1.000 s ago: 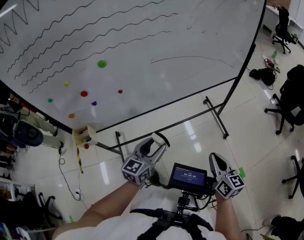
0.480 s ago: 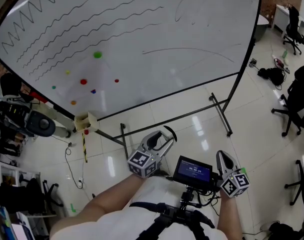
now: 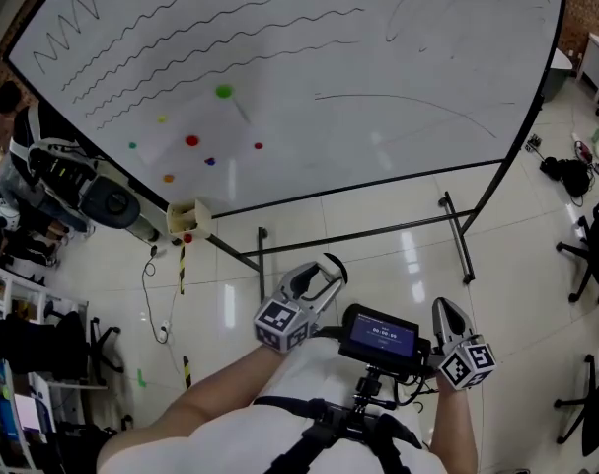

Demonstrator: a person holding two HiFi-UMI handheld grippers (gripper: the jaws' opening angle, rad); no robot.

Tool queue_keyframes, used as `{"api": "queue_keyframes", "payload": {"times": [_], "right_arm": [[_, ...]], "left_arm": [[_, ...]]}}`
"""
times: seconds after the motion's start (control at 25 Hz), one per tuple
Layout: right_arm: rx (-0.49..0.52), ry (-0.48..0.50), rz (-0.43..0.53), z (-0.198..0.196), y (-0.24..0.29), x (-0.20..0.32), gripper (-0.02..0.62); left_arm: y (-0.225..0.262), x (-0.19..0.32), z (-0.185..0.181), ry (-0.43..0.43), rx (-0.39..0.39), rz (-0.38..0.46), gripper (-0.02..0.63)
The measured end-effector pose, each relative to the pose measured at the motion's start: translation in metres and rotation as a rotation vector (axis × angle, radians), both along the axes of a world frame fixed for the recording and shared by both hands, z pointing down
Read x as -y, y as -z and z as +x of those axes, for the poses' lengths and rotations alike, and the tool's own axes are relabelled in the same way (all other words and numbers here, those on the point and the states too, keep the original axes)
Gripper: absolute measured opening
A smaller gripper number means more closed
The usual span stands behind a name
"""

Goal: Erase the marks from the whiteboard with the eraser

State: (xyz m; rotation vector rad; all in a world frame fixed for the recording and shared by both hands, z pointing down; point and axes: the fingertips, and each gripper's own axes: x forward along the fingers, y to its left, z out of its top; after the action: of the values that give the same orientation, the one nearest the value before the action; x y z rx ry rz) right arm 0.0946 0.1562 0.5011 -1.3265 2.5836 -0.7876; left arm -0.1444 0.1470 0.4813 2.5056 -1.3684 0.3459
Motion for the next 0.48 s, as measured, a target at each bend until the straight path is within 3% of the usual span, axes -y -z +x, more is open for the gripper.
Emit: {"api": "queue_keyframes", "payload": {"times": [0.28, 0.48], "right_arm": [[0.084, 0.022, 0.041, -0.021, 0.022, 0.062, 0.017], [-0.018, 0.025, 0.081, -0.004, 0.040, 0.100, 0.017]], "left_arm": [[-0.033, 0.049, -0.035, 0.124, -0.008, -0.069, 0.261], [-0.046, 0.094, 0.000, 0.054, -0.018, -0.066, 0.261]]}}
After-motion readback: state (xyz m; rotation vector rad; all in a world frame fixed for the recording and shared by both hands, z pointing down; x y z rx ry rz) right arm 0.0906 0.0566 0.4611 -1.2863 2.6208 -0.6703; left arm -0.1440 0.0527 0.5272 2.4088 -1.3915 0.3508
